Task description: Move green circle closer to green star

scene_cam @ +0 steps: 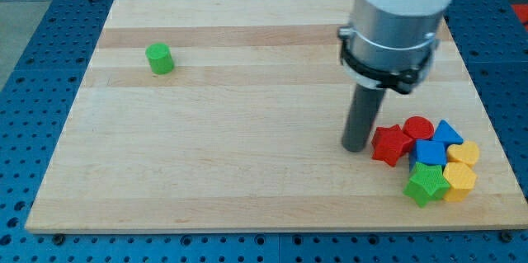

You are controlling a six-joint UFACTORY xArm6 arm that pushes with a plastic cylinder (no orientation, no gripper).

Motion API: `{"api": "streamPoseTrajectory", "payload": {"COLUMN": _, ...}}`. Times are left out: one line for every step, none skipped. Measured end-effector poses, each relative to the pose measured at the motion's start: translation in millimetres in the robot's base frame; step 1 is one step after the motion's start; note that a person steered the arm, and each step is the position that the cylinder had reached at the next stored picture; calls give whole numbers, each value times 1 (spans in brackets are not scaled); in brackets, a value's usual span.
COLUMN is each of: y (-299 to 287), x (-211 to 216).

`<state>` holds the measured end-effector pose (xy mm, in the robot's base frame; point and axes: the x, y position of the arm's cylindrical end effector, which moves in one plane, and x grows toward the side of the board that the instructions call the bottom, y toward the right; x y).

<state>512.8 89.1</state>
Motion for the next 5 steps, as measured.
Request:
{"api": "streamPoseTrajectory", "payload": {"y": -41, "x": -41}}
{"api": "streamPoseTrajectory", "payload": {"y": -68, "x": -94}}
{"api": "streamPoseTrajectory", "payload": {"y": -105, "x": -138}}
{"api": "streamPoseTrajectory", "payload": {"y": -150, "x": -177}}
{"api": "streamPoseTrajectory", "payload": {"y": -200, "x": -204}}
